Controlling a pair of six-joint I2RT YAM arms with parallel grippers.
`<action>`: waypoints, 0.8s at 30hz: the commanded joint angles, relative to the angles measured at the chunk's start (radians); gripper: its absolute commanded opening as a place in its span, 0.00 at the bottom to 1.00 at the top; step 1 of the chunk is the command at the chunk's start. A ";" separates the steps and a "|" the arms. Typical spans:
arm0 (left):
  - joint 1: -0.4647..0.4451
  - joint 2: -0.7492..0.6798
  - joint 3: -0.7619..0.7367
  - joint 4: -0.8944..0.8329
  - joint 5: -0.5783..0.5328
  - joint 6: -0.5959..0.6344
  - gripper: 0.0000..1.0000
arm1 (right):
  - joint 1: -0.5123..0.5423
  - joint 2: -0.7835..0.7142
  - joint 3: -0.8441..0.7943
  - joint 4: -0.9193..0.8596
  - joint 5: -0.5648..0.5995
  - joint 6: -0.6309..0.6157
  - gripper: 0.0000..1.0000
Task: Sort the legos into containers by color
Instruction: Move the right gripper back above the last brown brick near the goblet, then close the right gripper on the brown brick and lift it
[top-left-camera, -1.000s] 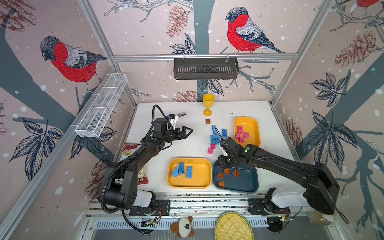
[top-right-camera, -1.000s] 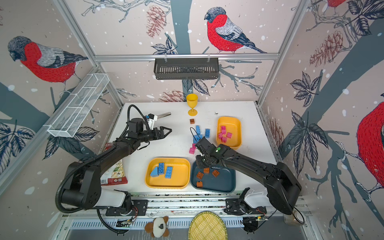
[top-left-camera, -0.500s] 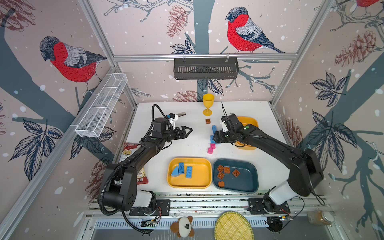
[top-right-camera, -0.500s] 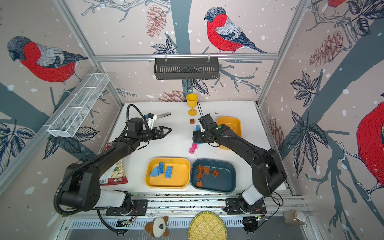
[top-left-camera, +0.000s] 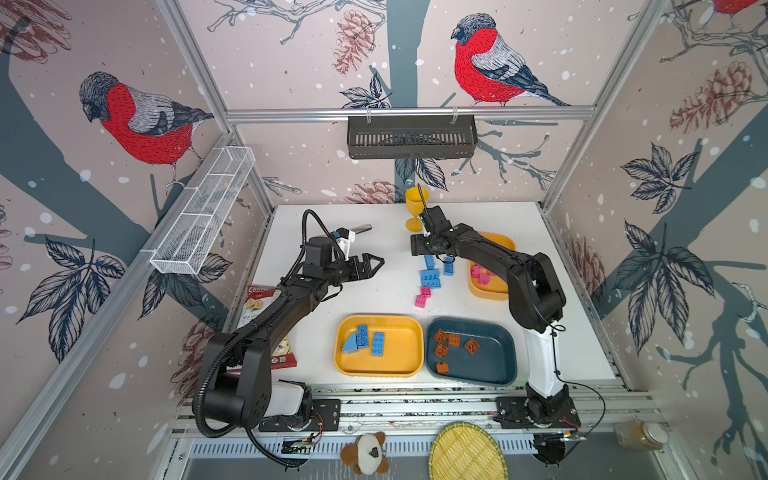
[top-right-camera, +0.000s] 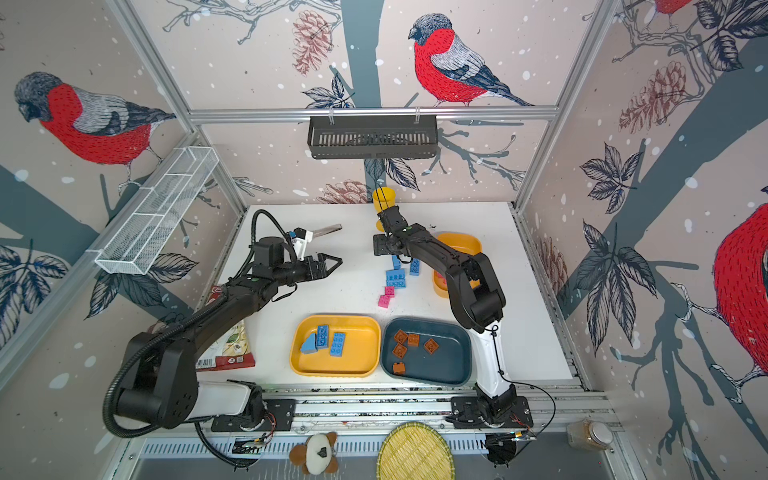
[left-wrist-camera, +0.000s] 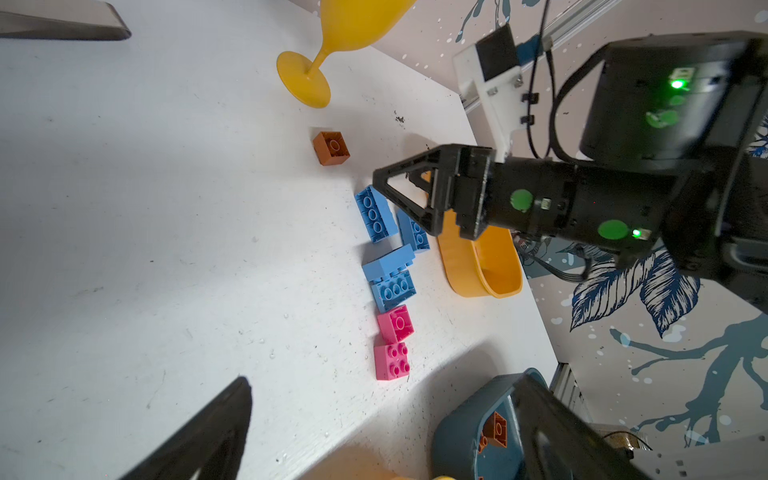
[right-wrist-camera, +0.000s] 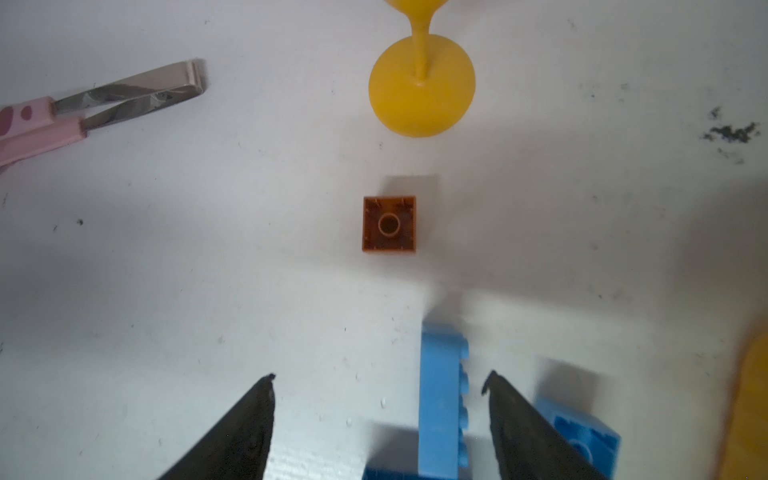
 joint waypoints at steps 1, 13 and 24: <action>0.001 -0.011 0.004 -0.012 -0.005 0.005 0.97 | 0.000 0.068 0.069 0.028 0.064 -0.026 0.79; 0.002 -0.026 0.020 -0.050 -0.018 0.023 0.97 | -0.007 0.265 0.231 0.042 0.113 -0.028 0.68; 0.001 -0.014 0.018 -0.028 -0.008 0.004 0.97 | -0.008 0.316 0.265 0.066 0.117 -0.020 0.48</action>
